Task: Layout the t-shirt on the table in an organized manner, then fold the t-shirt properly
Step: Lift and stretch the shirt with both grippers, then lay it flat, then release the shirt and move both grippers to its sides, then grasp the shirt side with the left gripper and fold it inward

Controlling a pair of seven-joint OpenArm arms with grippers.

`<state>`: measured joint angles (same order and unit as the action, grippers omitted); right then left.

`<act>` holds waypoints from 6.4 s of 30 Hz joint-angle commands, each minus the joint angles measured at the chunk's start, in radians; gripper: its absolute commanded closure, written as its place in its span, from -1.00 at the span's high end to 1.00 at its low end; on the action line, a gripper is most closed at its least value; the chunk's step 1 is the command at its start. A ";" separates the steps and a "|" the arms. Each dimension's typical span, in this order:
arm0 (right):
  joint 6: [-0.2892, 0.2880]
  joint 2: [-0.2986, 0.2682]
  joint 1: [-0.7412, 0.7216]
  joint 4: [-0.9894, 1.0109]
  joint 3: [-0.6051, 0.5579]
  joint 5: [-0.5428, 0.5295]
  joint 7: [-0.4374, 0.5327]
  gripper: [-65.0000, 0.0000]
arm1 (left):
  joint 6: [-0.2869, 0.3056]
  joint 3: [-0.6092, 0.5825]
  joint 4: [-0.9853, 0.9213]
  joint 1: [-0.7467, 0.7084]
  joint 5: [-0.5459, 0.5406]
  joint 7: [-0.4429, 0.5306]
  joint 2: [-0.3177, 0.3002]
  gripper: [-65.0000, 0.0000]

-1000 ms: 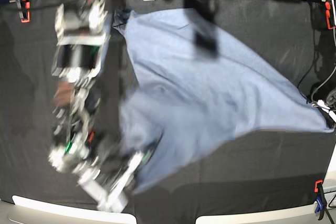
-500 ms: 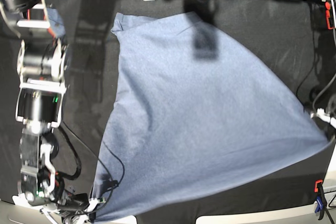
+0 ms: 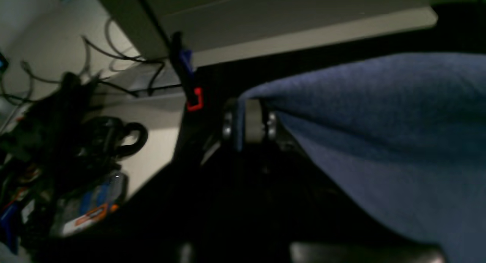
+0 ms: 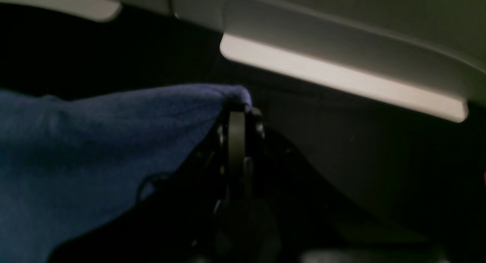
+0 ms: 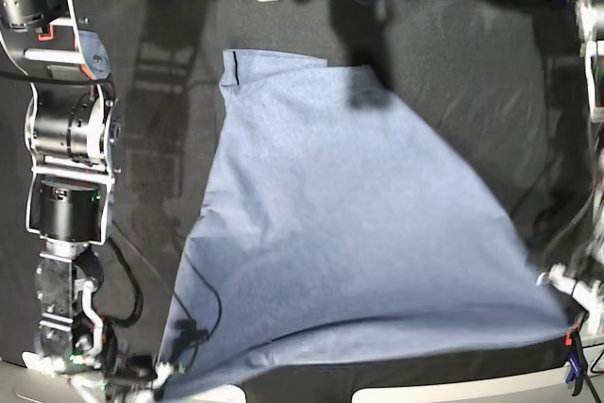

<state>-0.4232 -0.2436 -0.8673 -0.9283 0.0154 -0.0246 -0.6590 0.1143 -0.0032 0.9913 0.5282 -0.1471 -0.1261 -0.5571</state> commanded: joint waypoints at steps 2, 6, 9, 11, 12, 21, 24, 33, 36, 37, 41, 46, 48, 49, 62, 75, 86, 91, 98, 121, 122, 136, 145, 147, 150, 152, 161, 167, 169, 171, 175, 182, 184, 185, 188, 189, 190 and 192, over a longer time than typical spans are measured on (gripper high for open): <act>0.018 -0.005 -0.043 0.013 0.003 -0.001 0.043 -1.00 | -0.022 -0.012 -0.073 0.100 0.000 0.053 -0.005 -1.00; 0.021 -0.003 -0.044 0.068 0.003 0.000 0.077 -1.00 | -0.023 -0.025 -0.230 0.207 0.001 0.128 0.017 -1.00; 0.021 -0.003 -0.043 0.096 0.003 0.000 0.087 -1.00 | -0.025 -0.025 -0.305 0.271 0.034 0.150 0.016 -1.00; 0.021 -0.002 -0.043 0.104 0.003 0.000 0.092 -1.00 | -0.025 -0.025 -0.340 0.305 0.043 0.151 0.016 -1.00; 0.022 0.000 -0.043 0.104 0.003 -0.001 0.092 -1.00 | -0.025 -0.025 -0.351 0.318 0.043 0.153 0.016 -1.00; 0.020 0.017 -0.044 0.104 0.003 -0.083 0.101 -0.98 | -0.042 -0.025 -0.363 0.336 0.095 0.164 0.013 -1.00; 0.020 0.021 -0.044 0.104 0.003 -0.091 0.123 -0.29 | -0.043 -0.025 -0.363 0.337 0.095 0.164 0.013 -0.89; 0.020 0.022 -0.044 0.104 0.003 -0.091 0.084 -0.10 | -0.040 -0.025 -0.363 0.337 0.094 0.164 0.008 -0.42; 0.020 0.022 -0.044 0.104 0.003 -0.091 0.053 -0.10 | -0.039 -0.025 -0.363 0.336 0.094 0.131 0.005 -0.42; 0.019 0.022 -0.044 0.104 0.003 -0.091 0.044 -0.10 | -0.039 -0.025 -0.363 0.337 0.095 0.113 0.003 -0.42; 0.006 0.022 -0.043 0.104 0.003 -0.091 0.007 -0.11 | 0.076 -0.025 -0.363 0.336 0.129 0.024 -0.016 -0.42; -0.053 0.019 -0.041 0.104 0.003 -0.164 -0.055 -0.11 | 0.100 -0.025 -0.363 0.308 0.096 -0.024 -0.044 -0.42; -0.102 0.019 -0.031 0.097 0.003 -0.235 -0.109 -0.11 | 0.100 -0.025 -0.362 0.284 0.009 -0.065 -0.058 -0.42; -0.120 0.020 -0.018 0.089 0.003 -0.266 -0.134 -0.11 | 0.104 -0.025 -0.362 0.270 -0.026 -0.084 -0.061 -0.42; -0.128 0.022 0.370 -0.285 0.021 -0.353 -0.250 -0.19 | 0.197 -0.001 -0.077 -0.106 -0.305 -0.301 -0.069 -0.41; -0.139 0.022 0.608 -0.538 0.208 -0.425 -0.278 -0.19 | 0.317 0.245 -0.019 -0.280 -0.592 -0.592 0.120 -0.41; -0.151 0.022 0.607 -0.538 0.214 -0.426 -0.280 -0.19 | 0.295 0.245 0.069 -0.251 -0.472 -0.610 0.227 -0.99; -0.187 0.023 0.607 -0.538 0.213 -0.479 -0.283 -0.19 | 0.170 0.227 0.328 -0.201 -0.264 -0.672 0.314 -0.99; -0.206 0.034 0.607 -0.538 0.213 -0.504 -0.301 -0.19 | 0.044 -0.102 0.343 -0.159 0.010 -0.554 0.468 -0.99; -0.207 0.035 0.607 -0.537 0.214 -0.502 -0.306 -0.19 | 0.069 -0.401 0.291 0.068 -0.090 -0.671 0.528 -0.69; -0.206 0.035 0.607 -0.537 0.214 -0.502 -0.306 -0.19 | 0.053 -0.378 0.303 0.048 -0.091 -0.670 0.503 -0.69; -0.207 0.035 0.607 -0.537 0.214 -0.502 -0.300 -0.19 | 0.036 -0.171 0.309 -0.254 -0.232 -0.646 0.391 -0.69; -0.207 0.036 0.607 -0.537 0.214 -0.503 -0.310 -0.19 | -0.015 -0.166 0.288 -0.262 -0.212 -0.510 0.435 -0.69; -0.207 0.036 0.608 -0.537 0.214 -0.503 -0.312 -0.19 | -0.018 -0.166 0.253 -0.255 -0.193 -0.485 0.455 -0.69; -0.206 0.036 0.608 -0.537 0.214 -0.503 -0.320 -0.19 | -0.043 -0.166 0.178 -0.222 -0.185 -0.474 0.471 -0.68; -0.206 0.035 0.608 -0.537 0.214 -0.503 -0.323 -0.19 | -0.072 -0.166 0.133 -0.193 -0.130 -0.471 0.477 -0.62; -0.206 0.036 0.607 -0.537 0.214 -0.503 -0.321 -0.19 | -0.074 -0.166 0.092 -0.164 -0.161 -0.473 0.486 -0.70; -0.207 0.035 0.607 -0.537 0.213 -0.504 -0.318 -0.19 | 0.022 -0.166 0.094 -0.159 -0.173 -0.564 0.490 -1.00; -0.207 0.035 0.607 -0.537 0.213 -0.504 -0.310 -0.19 | 0.026 -0.166 0.107 -0.158 -0.168 -0.609 0.470 -1.00; -0.210 0.035 0.607 -0.537 0.213 -0.504 -0.306 -0.19 | 0.028 -0.166 0.134 -0.166 -0.168 -0.640 0.437 -1.00; -0.232 0.036 0.607 -0.537 0.213 -0.507 -0.306 -0.19 | -0.024 -0.137 0.241 -0.220 -0.164 -0.660 0.356 -1.00; -0.232 0.036 0.607 -0.537 0.201 -0.511 -0.303 -0.19 | -0.043 0.060 0.484 -0.449 -0.143 -0.703 0.281 -1.00; -0.232 0.036 0.607 -0.537 0.182 -0.511 -0.303 -0.19 | -0.043 0.100 0.523 -0.515 -0.172 -0.652 0.280 -1.00; -0.232 0.036 0.607 -0.537 0.170 -0.511 -0.303 -0.19 | -0.043 0.109 0.531 -0.537 -0.212 -0.615 0.280 -1.00; -0.232 0.036 0.607 -0.537 0.130 -0.510 -0.307 -0.19 | -0.036 0.107 0.523 -0.549 -0.285 -0.559 0.299 -1.00; -0.232 0.036 0.607 -0.537 0.118 -0.510 -0.310 -0.19 | -0.027 0.107 0.520 -0.544 -0.285 -0.554 0.314 -1.00; -0.232 0.036 0.607 -0.537 0.106 -0.510 -0.311 -0.19 | -0.008 0.107 0.518 -0.540 -0.285 -0.547 0.330 -1.00; -0.232 0.036 0.607 -0.537 0.092 -0.509 -0.311 -0.19 | 0.031 0.107 0.512 -0.530 -0.296 -0.508 0.363 -0.62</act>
<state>-0.6479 -0.1978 -0.2352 -1.4475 0.1051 -0.5167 -0.9897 0.1417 0.1032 1.4910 -0.0154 -0.4362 -0.6479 -0.1890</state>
